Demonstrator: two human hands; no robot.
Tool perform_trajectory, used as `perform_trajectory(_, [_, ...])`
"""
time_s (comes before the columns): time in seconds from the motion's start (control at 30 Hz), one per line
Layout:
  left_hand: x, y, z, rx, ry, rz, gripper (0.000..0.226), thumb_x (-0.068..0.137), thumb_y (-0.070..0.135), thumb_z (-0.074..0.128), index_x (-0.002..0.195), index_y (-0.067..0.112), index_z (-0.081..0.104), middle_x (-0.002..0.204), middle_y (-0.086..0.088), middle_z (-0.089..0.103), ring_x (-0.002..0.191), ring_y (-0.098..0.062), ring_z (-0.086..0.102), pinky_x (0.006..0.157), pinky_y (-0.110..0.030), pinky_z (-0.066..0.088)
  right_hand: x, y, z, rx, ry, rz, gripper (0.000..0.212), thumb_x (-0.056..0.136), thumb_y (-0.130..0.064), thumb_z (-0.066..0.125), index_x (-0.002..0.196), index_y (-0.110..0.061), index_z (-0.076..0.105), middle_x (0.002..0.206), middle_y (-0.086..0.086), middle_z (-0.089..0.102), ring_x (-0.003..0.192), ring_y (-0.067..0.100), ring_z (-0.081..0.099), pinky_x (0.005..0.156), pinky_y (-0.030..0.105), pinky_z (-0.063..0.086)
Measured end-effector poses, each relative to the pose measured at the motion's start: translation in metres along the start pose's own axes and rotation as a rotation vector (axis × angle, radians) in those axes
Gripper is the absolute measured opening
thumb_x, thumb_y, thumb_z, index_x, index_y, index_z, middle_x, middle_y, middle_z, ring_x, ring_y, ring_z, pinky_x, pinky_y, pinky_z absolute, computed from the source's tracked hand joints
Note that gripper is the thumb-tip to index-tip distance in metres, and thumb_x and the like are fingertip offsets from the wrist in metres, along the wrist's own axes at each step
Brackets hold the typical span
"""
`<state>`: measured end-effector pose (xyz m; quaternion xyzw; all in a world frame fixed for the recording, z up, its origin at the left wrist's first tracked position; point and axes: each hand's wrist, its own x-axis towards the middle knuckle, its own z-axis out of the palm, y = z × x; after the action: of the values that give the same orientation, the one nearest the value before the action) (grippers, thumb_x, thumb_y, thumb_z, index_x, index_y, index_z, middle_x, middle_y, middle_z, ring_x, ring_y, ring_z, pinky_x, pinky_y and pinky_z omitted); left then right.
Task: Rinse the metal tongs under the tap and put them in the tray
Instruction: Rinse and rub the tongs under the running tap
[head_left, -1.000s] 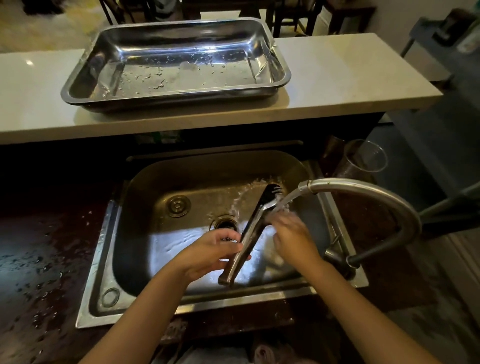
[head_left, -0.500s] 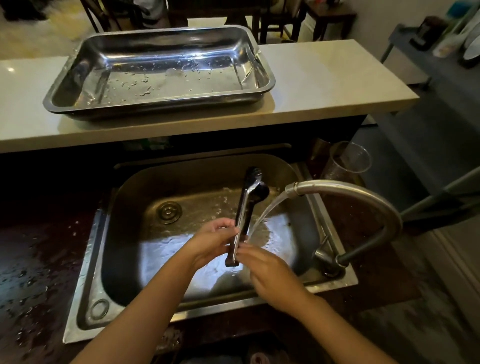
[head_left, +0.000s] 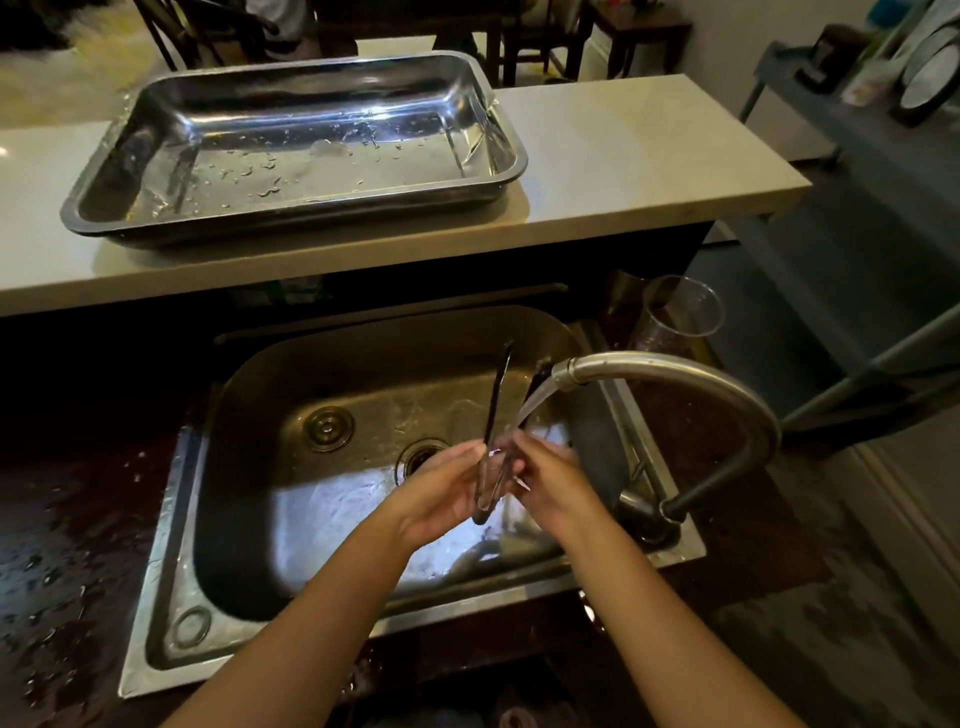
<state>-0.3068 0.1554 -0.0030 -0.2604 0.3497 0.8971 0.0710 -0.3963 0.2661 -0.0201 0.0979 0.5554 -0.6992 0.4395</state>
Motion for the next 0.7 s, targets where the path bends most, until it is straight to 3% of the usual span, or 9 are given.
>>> perform_trajectory(0.07, [-0.004,-0.001,0.001,0.149,0.101,-0.002,0.020,0.094,0.015,0.047,0.108,0.011,0.059,0.086,-0.006,0.074,0.075,-0.016,0.072,0.062,-0.027,0.058,0.000,0.002,0.001,-0.007,0.022,-0.054,0.012,0.087,-0.013,0.059,0.079,-0.015,0.068,0.066,-0.001,0.071,0.062,0.010,0.067,0.057,0.023,0.052])
perform_trajectory(0.17, [-0.007,-0.008,0.008,0.516,0.271,0.066,0.016,0.088,0.022,0.059,0.102,0.030,0.056,0.098,-0.007,0.069,0.084,-0.025,0.071,0.068,-0.037,0.056,-0.003,0.003,0.008,-0.132,0.136,-0.138,0.007,0.084,-0.010,0.062,0.089,-0.013,0.066,0.083,0.005,0.071,0.077,0.018,0.068,0.067,0.027,0.054])
perform_trajectory(0.27, [-0.010,-0.016,0.020,0.575,0.240,0.140,0.011,0.088,0.010,0.059,0.098,0.007,0.059,0.091,-0.011,0.066,0.070,-0.019,0.073,0.058,-0.028,0.059,-0.010,0.007,0.017,-0.279,0.286,-0.196,0.015,0.085,-0.017,0.062,0.099,-0.011,0.063,0.094,0.007,0.070,0.082,0.019,0.067,0.053,0.016,0.048])
perform_trajectory(0.33, [-0.014,-0.015,0.022,0.522,0.244,0.136,0.007,0.089,0.008,0.057,0.091,0.002,0.060,0.085,-0.013,0.066,0.065,-0.015,0.072,0.054,-0.024,0.058,-0.015,0.010,0.018,-0.398,0.367,-0.283,0.022,0.087,-0.022,0.059,0.107,-0.013,0.060,0.113,0.007,0.062,0.093,0.018,0.062,0.049,0.008,0.046])
perform_trajectory(0.37, [-0.017,-0.012,0.022,0.500,0.257,0.127,0.007,0.089,0.009,0.057,0.087,0.004,0.061,0.083,-0.013,0.068,0.067,-0.016,0.073,0.054,-0.024,0.058,-0.015,0.010,0.015,-0.460,0.414,-0.322,0.029,0.087,-0.025,0.060,0.114,-0.016,0.058,0.126,0.007,0.051,0.104,0.019,0.056,0.060,0.011,0.052])
perform_trajectory(0.43, [-0.023,-0.004,0.021,0.497,0.277,0.109,0.011,0.089,0.013,0.057,0.080,0.009,0.062,0.080,-0.013,0.070,0.071,-0.019,0.073,0.054,-0.023,0.058,-0.012,0.006,0.008,-0.486,0.422,-0.298,0.058,0.082,-0.027,0.066,0.134,-0.026,0.040,0.140,0.008,0.036,0.115,0.022,0.049,0.083,0.031,0.053])
perform_trajectory(0.5, [-0.031,0.001,0.019,0.509,0.288,0.091,0.016,0.089,0.013,0.057,0.074,0.011,0.061,0.078,-0.014,0.070,0.066,-0.018,0.073,0.047,-0.021,0.054,-0.010,-0.003,0.004,-0.270,0.279,-0.181,0.084,0.081,-0.017,0.068,0.144,-0.033,0.015,0.136,0.010,0.046,0.108,0.021,0.056,0.081,0.034,0.050])
perform_trajectory(0.57, [-0.041,0.003,0.018,0.499,0.289,0.078,0.018,0.089,0.013,0.058,0.071,0.012,0.059,0.076,-0.014,0.069,0.065,-0.017,0.073,0.043,-0.021,0.050,-0.003,-0.009,-0.001,-0.099,0.161,-0.123,0.095,0.081,-0.002,0.065,0.146,-0.033,0.003,0.117,0.011,0.060,0.100,0.023,0.063,0.075,0.031,0.053])
perform_trajectory(0.7, [-0.060,0.010,0.015,0.558,0.290,0.095,0.016,0.088,0.011,0.058,0.072,0.010,0.058,0.074,-0.016,0.064,0.067,-0.019,0.074,0.044,-0.023,0.051,0.011,-0.020,-0.002,-0.256,0.132,-0.096,0.093,0.076,0.007,0.067,0.145,-0.030,0.016,0.101,0.012,0.062,0.080,0.021,0.068,0.061,0.028,0.058])
